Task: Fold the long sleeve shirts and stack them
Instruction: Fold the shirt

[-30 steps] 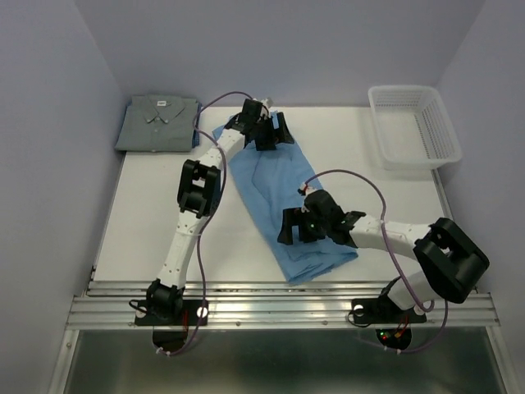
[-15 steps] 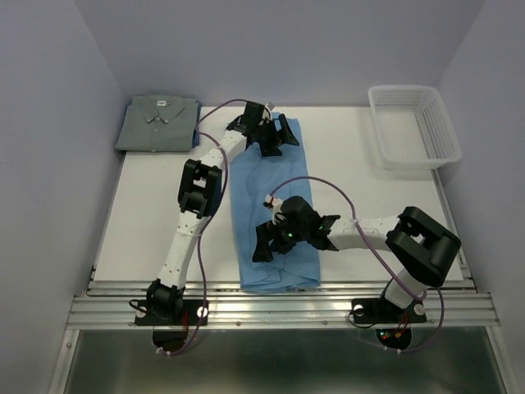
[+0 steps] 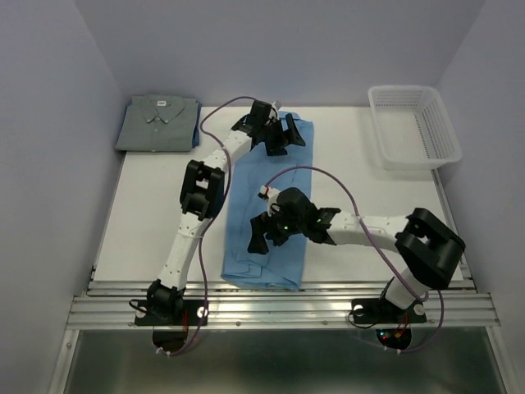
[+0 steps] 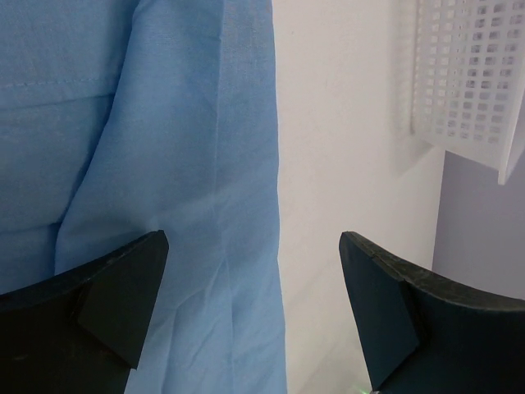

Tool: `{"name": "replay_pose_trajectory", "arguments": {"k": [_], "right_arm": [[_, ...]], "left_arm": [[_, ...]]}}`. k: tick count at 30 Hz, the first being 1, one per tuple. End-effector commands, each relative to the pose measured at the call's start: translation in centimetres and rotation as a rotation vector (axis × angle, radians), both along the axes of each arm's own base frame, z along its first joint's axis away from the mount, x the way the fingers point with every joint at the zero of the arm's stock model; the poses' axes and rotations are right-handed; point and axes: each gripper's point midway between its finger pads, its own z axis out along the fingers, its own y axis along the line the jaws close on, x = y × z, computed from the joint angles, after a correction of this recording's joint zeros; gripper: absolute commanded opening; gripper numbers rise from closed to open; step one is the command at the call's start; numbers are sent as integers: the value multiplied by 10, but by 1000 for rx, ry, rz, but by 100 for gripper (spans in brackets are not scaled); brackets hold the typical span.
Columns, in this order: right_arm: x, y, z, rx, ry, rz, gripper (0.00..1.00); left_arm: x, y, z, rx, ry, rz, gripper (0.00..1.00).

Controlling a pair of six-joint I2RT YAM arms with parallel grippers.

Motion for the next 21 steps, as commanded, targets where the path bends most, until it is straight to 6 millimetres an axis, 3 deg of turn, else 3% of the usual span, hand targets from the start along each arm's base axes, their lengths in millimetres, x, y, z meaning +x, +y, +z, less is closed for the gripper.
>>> {"name": "replay_pose_trajectory", "arguments": {"k": [1, 2, 3, 4, 5, 6, 7, 8, 9, 10, 11, 12, 13, 14, 15, 16, 17, 18, 19, 21], "right_arm": [[4, -8, 64, 66, -129, -32, 100], [-1, -15, 68, 67, -128, -30, 100], [-6, -22, 71, 67, -120, -35, 100], [-13, -31, 89, 96, -135, -45, 100], [-17, -38, 92, 99, -135, -58, 100], [-21, -47, 91, 89, -127, -77, 100], [-31, -63, 76, 42, -70, -107, 100], [-34, -74, 82, 46, -77, -144, 100], [-39, -83, 76, 24, -54, -168, 100], [-49, -99, 56, -41, 19, -214, 100], [-55, -106, 53, -49, 37, -226, 100], [-63, -110, 48, -60, 88, -239, 100], [-72, -120, 34, -100, 137, -253, 100], [-78, -123, 30, -99, 168, -255, 100], [-89, -122, 32, -74, 198, -229, 100], [-95, -123, 29, -62, 247, -255, 100], [-105, -125, 23, -40, 281, -239, 100], [-110, -125, 21, -24, 310, -230, 100], [-112, -121, 21, 9, 337, -238, 100], [-123, -125, 7, -3, 395, -227, 100]], "left_arm": [[-1, 21, 150, 3, -272, 43, 99], [-5, 36, 182, 32, -328, 79, 99], [-8, 45, 195, 52, -347, 104, 99], [-12, 56, 208, 71, -360, 130, 99], [-19, 68, 201, 121, -348, 135, 99], [-27, 89, 232, 151, -401, 202, 99], [-36, 103, 218, 207, -369, 225, 99], [-52, 125, 245, 247, -417, 279, 99], [-64, 137, 240, 281, -397, 303, 99], [-76, 149, 237, 307, -379, 336, 99], [-98, 163, 187, 379, -273, 338, 99], [-124, 179, 204, 343, -280, 409, 99], [-152, 189, 149, 385, -186, 400, 99], [-170, 194, 137, 373, -157, 414, 99], [-198, 198, 147, 296, -157, 431, 99], [-217, 200, 136, 274, -133, 422, 99], [-254, 205, 106, 273, -79, 403, 99], [-273, 206, 90, 266, -34, 399, 99], [-302, 210, 54, 274, 61, 395, 99], [-337, 208, 42, 231, 102, 369, 99]]}}
